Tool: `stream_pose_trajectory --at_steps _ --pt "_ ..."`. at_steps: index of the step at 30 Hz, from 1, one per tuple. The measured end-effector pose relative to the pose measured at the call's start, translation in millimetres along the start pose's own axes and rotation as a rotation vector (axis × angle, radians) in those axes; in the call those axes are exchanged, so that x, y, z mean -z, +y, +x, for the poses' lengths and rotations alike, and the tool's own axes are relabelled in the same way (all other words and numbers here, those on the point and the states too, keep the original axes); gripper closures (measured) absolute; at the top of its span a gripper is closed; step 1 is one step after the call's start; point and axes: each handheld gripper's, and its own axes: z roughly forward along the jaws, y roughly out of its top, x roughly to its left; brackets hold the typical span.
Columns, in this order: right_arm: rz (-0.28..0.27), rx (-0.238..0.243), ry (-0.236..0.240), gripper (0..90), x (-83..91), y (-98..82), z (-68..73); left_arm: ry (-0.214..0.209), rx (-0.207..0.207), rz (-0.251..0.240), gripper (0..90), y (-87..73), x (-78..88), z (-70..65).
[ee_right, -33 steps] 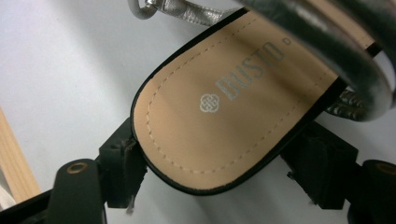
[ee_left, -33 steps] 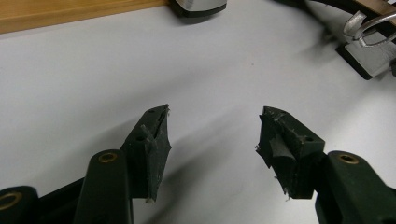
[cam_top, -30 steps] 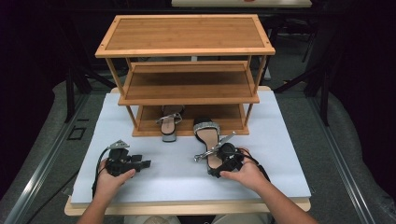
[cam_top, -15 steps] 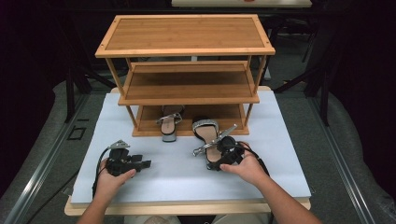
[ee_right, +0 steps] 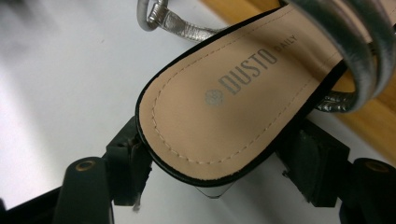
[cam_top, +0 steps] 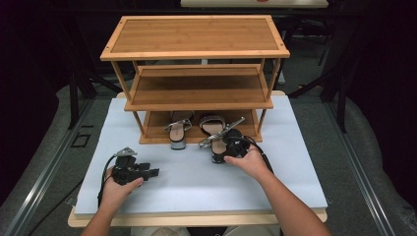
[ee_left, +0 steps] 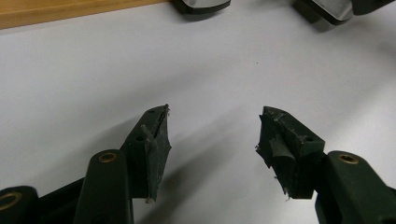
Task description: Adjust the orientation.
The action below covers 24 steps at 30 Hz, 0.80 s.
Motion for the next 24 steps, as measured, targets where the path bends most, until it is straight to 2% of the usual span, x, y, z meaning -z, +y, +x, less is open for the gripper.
stream_pose_trajectory --at_steps 1,2,4,7,9,10,11,12,13,15,16,18,19,20,21,22,23,24 --pt "-0.005 0.0 0.004 29.8 -1.2 1.6 -1.5 -0.001 0.002 -0.001 42.5 0.1 -0.1 0.0" --pt "0.007 0.002 -0.027 29.8 -1.2 3.7 -1.9 -0.002 0.001 -0.003 42.5 0.2 -0.4 -0.3" --pt "0.0 0.003 -0.01 29.9 -1.7 7.3 -5.6 -0.003 -0.003 -0.002 42.5 0.5 -0.7 -1.4" --pt "-0.014 0.002 -0.011 30.1 -0.5 12.8 -10.7 -0.005 -0.003 -0.004 42.5 0.7 -1.4 -2.7" --pt "-0.007 0.01 -0.042 30.2 -0.3 16.6 -12.0 -0.006 -0.005 -0.003 42.5 0.9 -1.7 -3.6" --pt "-0.011 0.013 -0.043 30.2 -1.4 18.7 -14.1 -0.007 -0.005 -0.002 42.5 1.0 -1.8 -4.1" --pt "-0.022 0.007 -0.025 30.2 -2.8 19.5 -15.4 -0.008 -0.007 -0.004 42.5 1.0 -2.2 -4.7" --pt "-0.014 0.015 -0.031 30.3 -4.5 21.6 -16.4 -0.007 -0.007 -0.004 42.5 1.0 -2.3 -4.9" --pt "0.02 0.021 -0.074 30.3 -3.2 23.5 -15.6 -0.007 -0.007 -0.005 42.5 0.9 -2.2 -5.1" --pt "-0.017 0.006 0.002 30.3 -6.4 24.8 -19.1 -0.006 -0.007 -0.005 42.5 0.7 -1.8 -4.7" --pt "-0.012 0.014 -0.035 30.3 -6.4 26.7 -18.9 -0.005 -0.009 -0.003 42.5 0.8 -1.3 -4.5" --pt "-0.001 0.012 -0.058 30.3 -6.2 29.2 -18.8 -0.007 -0.007 -0.006 42.5 0.7 -0.8 -4.4" --pt "-0.017 0.01 -0.014 30.4 -7.7 30.1 -20.7 -0.007 -0.008 -0.006 42.5 0.7 -0.6 -4.5" --pt "-0.017 0.01 -0.021 30.4 -8.4 30.6 -20.9 -0.008 -0.009 -0.006 42.5 0.7 -0.4 -4.8" --pt "-0.022 0.015 -0.047 30.4 -10.5 31.0 -21.0 -0.009 -0.01 -0.006 42.5 0.8 -0.4 -5.1" --pt "-0.003 0.001 -0.051 30.5 -11.3 31.2 -21.3 -0.009 -0.01 -0.006 42.5 0.8 -0.7 -5.7" --pt "0.007 0.006 -0.065 30.5 -13.8 31.1 -22.7 -0.011 -0.013 -0.006 42.5 0.9 -1.1 -6.0" --pt "-0.005 -0.002 -0.066 30.6 -17.4 29.9 -23.8 -0.011 -0.013 -0.006 42.5 0.9 -1.7 -6.4"
